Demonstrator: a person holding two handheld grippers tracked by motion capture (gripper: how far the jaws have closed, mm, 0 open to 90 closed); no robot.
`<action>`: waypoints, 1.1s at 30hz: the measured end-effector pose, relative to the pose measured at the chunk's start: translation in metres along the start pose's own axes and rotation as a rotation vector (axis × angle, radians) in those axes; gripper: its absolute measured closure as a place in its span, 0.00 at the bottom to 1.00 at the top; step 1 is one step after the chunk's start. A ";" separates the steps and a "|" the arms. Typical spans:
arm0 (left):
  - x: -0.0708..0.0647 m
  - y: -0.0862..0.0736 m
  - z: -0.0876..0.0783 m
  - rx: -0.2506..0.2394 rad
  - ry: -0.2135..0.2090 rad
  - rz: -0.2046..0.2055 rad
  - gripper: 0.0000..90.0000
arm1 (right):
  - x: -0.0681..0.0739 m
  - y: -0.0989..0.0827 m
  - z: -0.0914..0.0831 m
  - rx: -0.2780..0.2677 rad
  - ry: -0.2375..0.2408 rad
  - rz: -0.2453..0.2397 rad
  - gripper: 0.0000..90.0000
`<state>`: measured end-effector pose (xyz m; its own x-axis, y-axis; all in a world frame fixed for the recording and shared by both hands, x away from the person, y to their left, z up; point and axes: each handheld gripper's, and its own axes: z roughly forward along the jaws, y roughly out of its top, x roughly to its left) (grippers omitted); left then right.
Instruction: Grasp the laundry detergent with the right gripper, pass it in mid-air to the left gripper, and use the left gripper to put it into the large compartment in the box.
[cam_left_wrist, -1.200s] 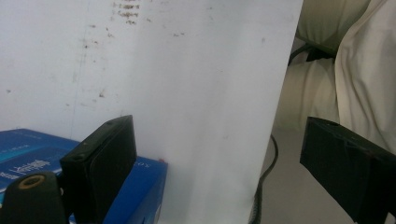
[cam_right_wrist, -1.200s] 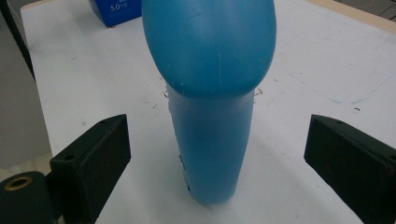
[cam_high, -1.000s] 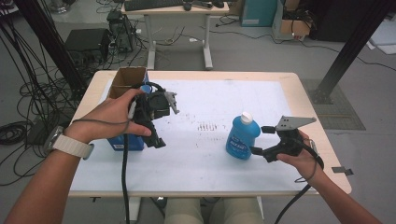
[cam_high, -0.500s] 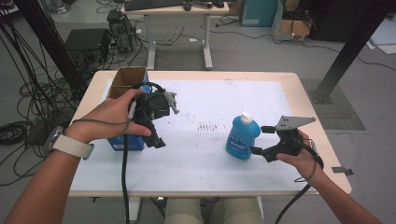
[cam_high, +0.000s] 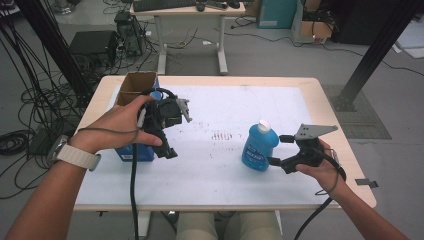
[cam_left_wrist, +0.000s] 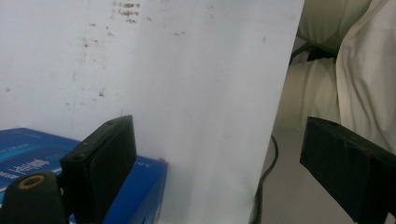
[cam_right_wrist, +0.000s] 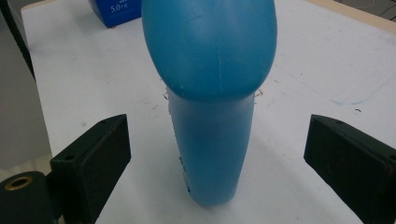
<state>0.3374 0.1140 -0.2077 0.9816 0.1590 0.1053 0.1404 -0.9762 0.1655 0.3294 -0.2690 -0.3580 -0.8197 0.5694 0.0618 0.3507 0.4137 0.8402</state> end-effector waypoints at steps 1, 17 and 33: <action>0.000 0.000 0.000 0.000 0.000 0.000 0.12 | 0.000 0.000 0.000 0.000 0.000 0.000 0.08; 0.001 0.000 0.000 0.000 0.001 0.002 0.12 | -0.002 -0.001 -0.001 -0.001 -0.009 0.004 0.08; 0.000 -0.003 0.003 -0.005 -0.005 -0.003 0.12 | -0.003 -0.008 0.009 0.001 -0.016 0.003 0.06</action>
<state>0.3378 0.1164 -0.2107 0.9818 0.1612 0.1001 0.1427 -0.9750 0.1703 0.3331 -0.2683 -0.3697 -0.8112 0.5820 0.0560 0.3538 0.4123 0.8395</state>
